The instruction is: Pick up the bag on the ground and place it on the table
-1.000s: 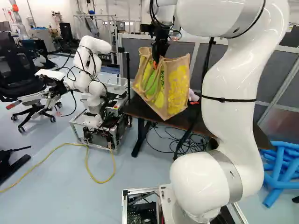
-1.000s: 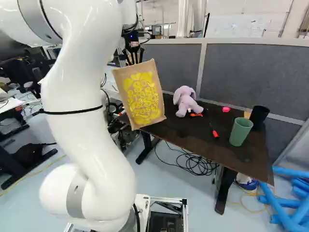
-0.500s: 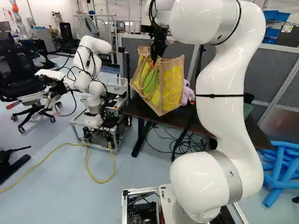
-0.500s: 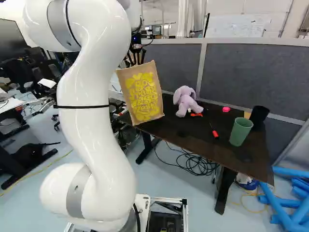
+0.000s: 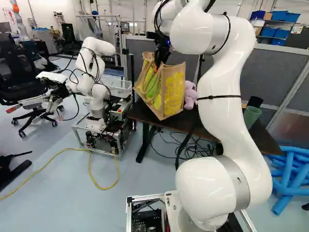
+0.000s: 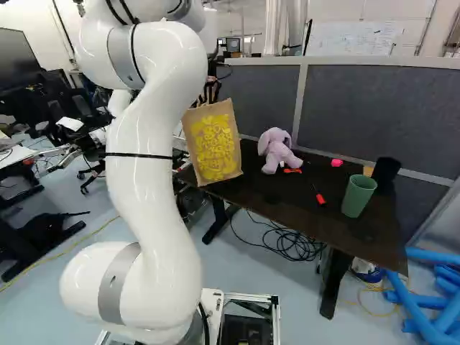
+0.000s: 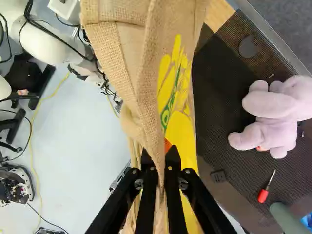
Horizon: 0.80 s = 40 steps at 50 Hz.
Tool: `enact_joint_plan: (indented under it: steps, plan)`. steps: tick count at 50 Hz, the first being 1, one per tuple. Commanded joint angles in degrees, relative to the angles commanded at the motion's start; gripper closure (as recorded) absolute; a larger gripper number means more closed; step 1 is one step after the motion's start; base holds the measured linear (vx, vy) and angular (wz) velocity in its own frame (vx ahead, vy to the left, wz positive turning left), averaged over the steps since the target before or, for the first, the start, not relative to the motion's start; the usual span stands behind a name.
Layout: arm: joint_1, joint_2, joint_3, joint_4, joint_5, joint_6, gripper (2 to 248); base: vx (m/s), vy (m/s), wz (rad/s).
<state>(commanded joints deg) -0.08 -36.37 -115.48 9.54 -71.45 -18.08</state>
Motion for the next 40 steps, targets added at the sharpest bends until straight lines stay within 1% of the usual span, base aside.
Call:
enact_joint_plan:
  steps: [26, 40]
  plan:
    - [-3.59, -7.62, -6.69, 0.57, 0.00, 0.00, 226, 0.000, 0.000, 0.000]
    - [-4.49, -11.93, -10.85, 0.57, 0.00, 0.00, 226, 0.000, 0.000, 0.000]
